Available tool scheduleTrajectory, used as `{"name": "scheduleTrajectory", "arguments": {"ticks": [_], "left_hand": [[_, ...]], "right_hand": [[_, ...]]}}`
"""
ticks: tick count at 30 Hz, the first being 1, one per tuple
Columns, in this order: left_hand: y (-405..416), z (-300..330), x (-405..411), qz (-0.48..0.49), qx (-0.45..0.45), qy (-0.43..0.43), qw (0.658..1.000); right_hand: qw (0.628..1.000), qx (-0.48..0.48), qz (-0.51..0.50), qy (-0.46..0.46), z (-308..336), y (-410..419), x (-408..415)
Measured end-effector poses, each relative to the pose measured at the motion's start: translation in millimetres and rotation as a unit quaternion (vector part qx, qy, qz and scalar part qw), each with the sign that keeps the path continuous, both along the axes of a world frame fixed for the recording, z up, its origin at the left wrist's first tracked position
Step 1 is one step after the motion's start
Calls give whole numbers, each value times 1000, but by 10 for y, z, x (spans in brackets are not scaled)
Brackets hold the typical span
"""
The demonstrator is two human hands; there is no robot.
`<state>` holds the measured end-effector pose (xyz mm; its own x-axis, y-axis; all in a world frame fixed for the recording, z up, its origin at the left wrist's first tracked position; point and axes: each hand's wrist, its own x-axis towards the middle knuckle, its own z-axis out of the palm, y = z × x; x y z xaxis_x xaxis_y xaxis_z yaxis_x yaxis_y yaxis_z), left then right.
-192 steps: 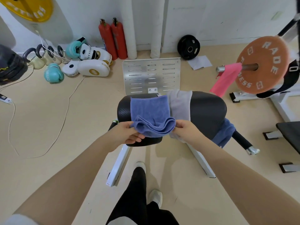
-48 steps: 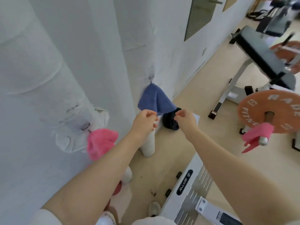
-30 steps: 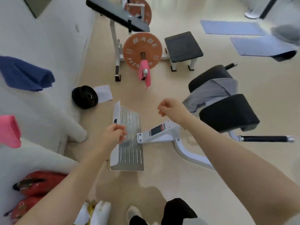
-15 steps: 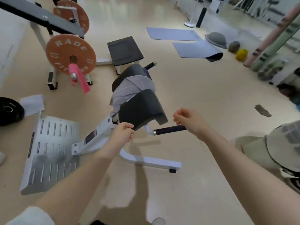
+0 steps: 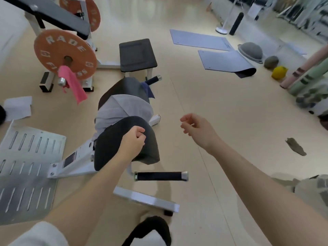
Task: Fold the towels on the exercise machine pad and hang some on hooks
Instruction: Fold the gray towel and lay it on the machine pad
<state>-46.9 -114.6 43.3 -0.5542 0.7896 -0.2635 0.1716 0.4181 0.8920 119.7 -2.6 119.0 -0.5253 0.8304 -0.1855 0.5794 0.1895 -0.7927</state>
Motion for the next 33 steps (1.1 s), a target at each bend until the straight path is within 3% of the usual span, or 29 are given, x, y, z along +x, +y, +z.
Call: {"name": "scheduleTrajectory", "arguments": {"ticks": [5,10,16,19,23,27,29,33], "left_hand": [[705,57,-226,36,-40,34,998],[934,70,-701,149,-53,88,984],[1400,-281,-809,275,-24,34,960],[1625,-413,-741,361,-55,7,931],[1812,-429,-516,473,-79,-30,877],[1905,-342,-273,567,-87,-53,817],[1945,-283,-197,599,-77,-57,795],[2043,-92,-46,623,-41,-34,780]], "right_hand": [[988,15,132,-73,5,712,-415],[969,28,227,-87,-239,1317,-1141],[940,-18,324,-106,-960,1991,-2073],[885,35,425,-188,-1397,2191,-2406],[857,59,476,-186,-1659,2308,-2587],[803,136,547,-192,-1619,2328,-2598],[784,108,585,-180,-1585,2364,-2581],[804,-109,569,-133,-1265,2439,-2519]]}}
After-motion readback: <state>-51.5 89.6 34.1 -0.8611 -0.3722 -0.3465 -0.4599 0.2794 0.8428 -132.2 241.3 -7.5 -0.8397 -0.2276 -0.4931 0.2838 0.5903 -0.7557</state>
